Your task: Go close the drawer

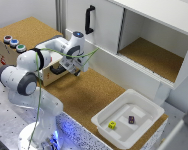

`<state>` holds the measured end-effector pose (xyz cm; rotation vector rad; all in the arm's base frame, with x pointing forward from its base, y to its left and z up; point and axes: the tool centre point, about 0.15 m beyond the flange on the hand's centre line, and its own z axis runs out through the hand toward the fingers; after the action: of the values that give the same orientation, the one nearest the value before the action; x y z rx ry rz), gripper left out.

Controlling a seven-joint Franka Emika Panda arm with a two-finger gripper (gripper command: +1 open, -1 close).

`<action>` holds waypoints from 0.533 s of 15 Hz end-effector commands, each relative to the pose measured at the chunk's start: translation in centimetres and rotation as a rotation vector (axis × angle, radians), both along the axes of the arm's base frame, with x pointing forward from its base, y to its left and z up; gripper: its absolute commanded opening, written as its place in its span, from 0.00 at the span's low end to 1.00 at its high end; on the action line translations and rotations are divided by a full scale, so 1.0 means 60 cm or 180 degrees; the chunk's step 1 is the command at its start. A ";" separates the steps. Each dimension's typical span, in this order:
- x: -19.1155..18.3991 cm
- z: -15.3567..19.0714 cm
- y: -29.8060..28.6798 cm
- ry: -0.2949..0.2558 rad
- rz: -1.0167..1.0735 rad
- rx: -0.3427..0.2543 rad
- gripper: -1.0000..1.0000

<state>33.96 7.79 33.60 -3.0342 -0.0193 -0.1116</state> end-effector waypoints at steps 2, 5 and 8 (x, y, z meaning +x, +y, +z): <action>0.033 -0.036 0.050 0.0019 0.0035 0.0040 0.00; 0.046 -0.033 0.085 -0.0004 0.0173 0.0043 0.00; 0.056 -0.034 0.123 0.0013 0.0307 0.0035 0.00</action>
<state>35.31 11.24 32.47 -3.0059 -0.0882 -0.1420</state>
